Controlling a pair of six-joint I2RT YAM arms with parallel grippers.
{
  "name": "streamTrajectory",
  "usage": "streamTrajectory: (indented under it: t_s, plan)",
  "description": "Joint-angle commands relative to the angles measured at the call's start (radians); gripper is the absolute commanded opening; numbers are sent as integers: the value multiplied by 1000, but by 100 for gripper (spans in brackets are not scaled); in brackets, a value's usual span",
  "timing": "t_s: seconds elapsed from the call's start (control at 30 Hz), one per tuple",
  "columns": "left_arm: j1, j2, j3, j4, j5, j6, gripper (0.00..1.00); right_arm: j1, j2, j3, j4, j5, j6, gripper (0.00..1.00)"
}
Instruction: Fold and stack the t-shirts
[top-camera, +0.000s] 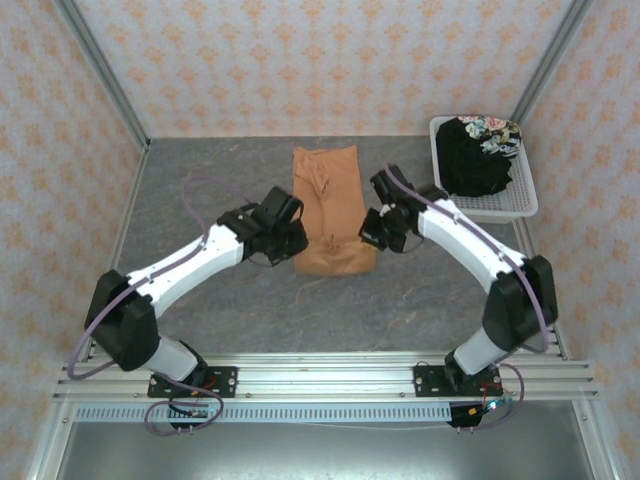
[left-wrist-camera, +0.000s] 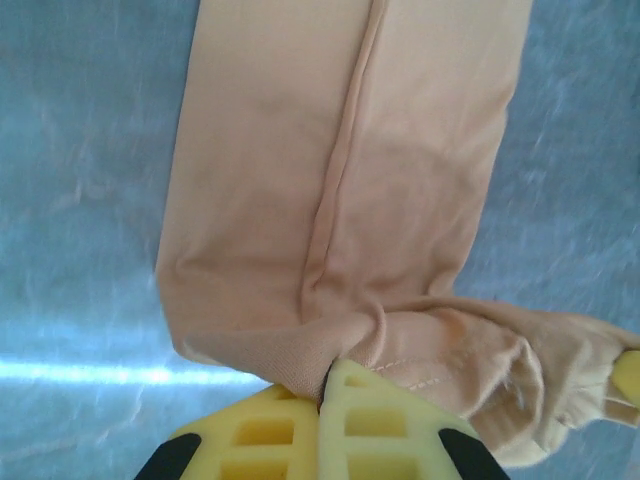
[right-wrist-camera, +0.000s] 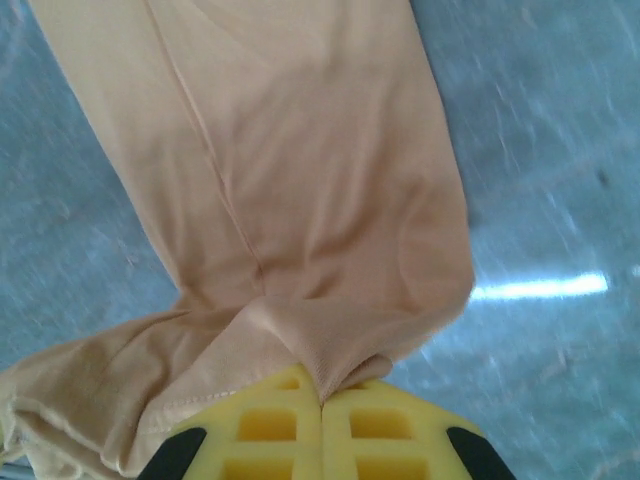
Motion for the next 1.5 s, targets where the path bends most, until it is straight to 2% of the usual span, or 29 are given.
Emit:
streamTrajectory:
  t_s: [0.0,0.33,0.77,0.83,0.9,0.93,1.0,1.03,1.13,1.33,1.47]
  plan:
    - [54,82,113,-29,-39,75,0,-32,97,125,-19,42,-72,0]
    - [178,382,391,-41,-4,148,0,-103,430,476,-4,14,-114,0]
    - [242,694,656,-49,74,191,0,-145,722,738,-44,-14,-114,1]
    - [249,716,681,-54,79,198,14,-150,758,789,-61,-18,-122,17]
    - [254,712,699,-72,60,204,37,-156,779,835,-80,-22,-133,33]
    - [255,697,706,-85,41,209,46,-159,780,858,-92,-16,-141,38]
    - [255,644,686,-99,2,209,56,-164,764,881,-106,-1,-154,45]
    - [255,601,649,-92,-14,200,58,-167,747,879,-112,2,-158,47]
    - [255,448,450,-30,-18,149,61,-167,648,766,-90,13,-165,50]
    - [226,213,-2,200,117,-64,61,-165,350,242,146,-35,-82,52]
    - [160,196,-108,282,162,-148,61,-148,230,3,255,-98,-28,53]
